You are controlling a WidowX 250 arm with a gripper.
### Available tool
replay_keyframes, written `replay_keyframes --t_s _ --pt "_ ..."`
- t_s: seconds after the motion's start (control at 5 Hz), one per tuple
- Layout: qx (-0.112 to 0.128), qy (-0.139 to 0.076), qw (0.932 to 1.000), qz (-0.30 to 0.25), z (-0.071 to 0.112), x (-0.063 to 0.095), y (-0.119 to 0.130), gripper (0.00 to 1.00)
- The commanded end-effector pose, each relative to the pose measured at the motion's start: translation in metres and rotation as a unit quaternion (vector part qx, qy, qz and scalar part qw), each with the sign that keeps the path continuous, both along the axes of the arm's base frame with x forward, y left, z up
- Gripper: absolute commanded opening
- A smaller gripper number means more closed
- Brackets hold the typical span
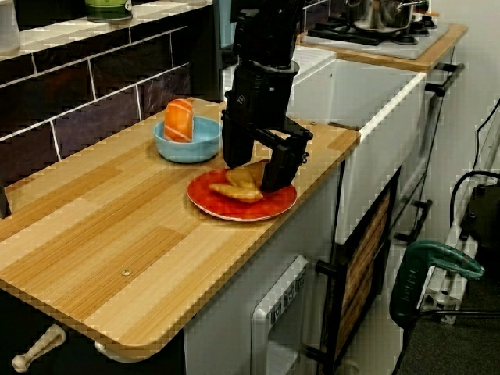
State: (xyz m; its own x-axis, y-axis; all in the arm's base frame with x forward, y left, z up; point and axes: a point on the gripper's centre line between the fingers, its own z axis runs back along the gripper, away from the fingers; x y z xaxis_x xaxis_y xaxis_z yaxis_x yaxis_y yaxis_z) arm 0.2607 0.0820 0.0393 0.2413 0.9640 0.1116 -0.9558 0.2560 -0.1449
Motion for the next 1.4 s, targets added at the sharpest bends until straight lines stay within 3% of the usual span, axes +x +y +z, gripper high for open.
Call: replay_keyframes --t_s 0.0,0.2,1.0,1.2 --pt "-0.002 -0.007 1.0000 -0.002 0.005 0.000 0.006 1.00" --pt "-0.004 -0.011 0.9999 -0.002 0.006 0.000 0.007 0.00" --pt "-0.010 -0.018 0.9998 -0.004 0.008 -0.002 0.009 0.00" --pt "-0.014 -0.026 0.9995 -0.006 0.018 -0.003 0.011 0.00"
